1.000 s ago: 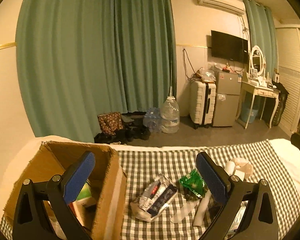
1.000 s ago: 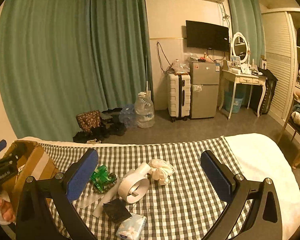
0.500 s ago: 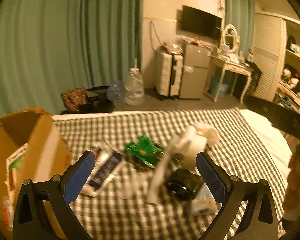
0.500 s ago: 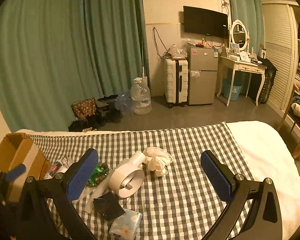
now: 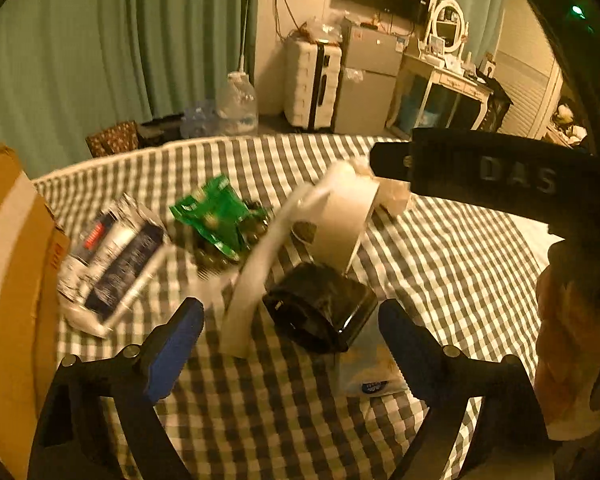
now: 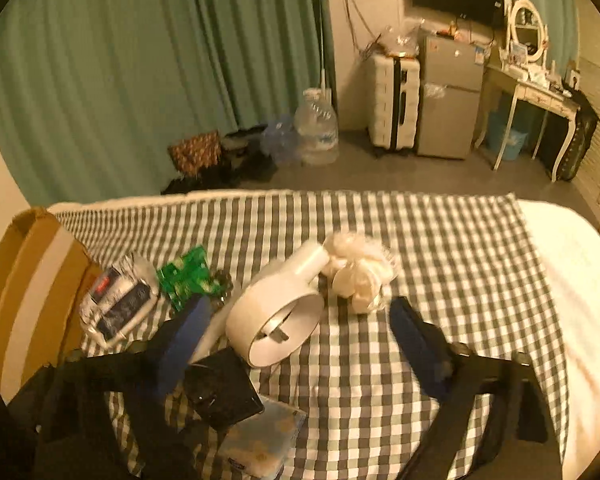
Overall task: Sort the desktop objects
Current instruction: 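Grasp the black headphones with left tool while right grasps the white curved band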
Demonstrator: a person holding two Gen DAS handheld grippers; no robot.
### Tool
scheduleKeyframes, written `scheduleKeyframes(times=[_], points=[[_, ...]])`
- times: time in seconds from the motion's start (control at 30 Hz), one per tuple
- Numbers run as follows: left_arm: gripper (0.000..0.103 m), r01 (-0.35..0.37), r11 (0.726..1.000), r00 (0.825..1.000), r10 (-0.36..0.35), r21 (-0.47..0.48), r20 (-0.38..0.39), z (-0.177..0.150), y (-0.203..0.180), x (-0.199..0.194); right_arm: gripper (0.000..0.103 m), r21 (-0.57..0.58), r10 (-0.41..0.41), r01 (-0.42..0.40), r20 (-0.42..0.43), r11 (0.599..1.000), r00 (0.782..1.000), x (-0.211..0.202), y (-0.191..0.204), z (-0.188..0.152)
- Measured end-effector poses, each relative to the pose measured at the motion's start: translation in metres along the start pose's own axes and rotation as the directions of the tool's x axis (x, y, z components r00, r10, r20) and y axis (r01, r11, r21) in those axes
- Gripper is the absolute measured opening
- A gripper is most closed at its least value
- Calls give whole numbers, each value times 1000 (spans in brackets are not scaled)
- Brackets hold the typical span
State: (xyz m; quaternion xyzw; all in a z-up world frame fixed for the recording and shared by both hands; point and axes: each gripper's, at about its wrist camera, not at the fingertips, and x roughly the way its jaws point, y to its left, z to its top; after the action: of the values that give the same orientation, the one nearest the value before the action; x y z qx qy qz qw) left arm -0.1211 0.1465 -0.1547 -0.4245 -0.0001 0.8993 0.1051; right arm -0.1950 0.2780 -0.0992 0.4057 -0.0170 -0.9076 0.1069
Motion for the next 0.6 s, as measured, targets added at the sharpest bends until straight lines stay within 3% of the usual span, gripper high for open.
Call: scheduleKeyframes(times=[0.07, 0.17, 0.27, 0.53, 0.6], points=[[89, 5, 1000, 1000, -6, -12, -9, -1, 1, 3, 72, 0, 26, -26, -34, 1000, 999, 10, 1, 0], [88, 11, 1000, 1000, -11, -22, -13, 0, 3, 4, 68, -9, 56, -57, -74, 998, 996, 21, 4, -2], [86, 24, 999, 1000, -25, -35, -11, -1, 5, 7, 48, -6, 75, -76, -106, 997, 992, 31, 5, -2], [77, 58, 996, 997, -61, -61, -55, -3, 1, 29, 41, 29, 153, -150, -124, 988, 980, 42, 0, -4], [73, 72, 995, 995, -76, -66, -59, -4, -1, 31, 33, 32, 166, -164, -116, 986, 979, 41, -1, -4]])
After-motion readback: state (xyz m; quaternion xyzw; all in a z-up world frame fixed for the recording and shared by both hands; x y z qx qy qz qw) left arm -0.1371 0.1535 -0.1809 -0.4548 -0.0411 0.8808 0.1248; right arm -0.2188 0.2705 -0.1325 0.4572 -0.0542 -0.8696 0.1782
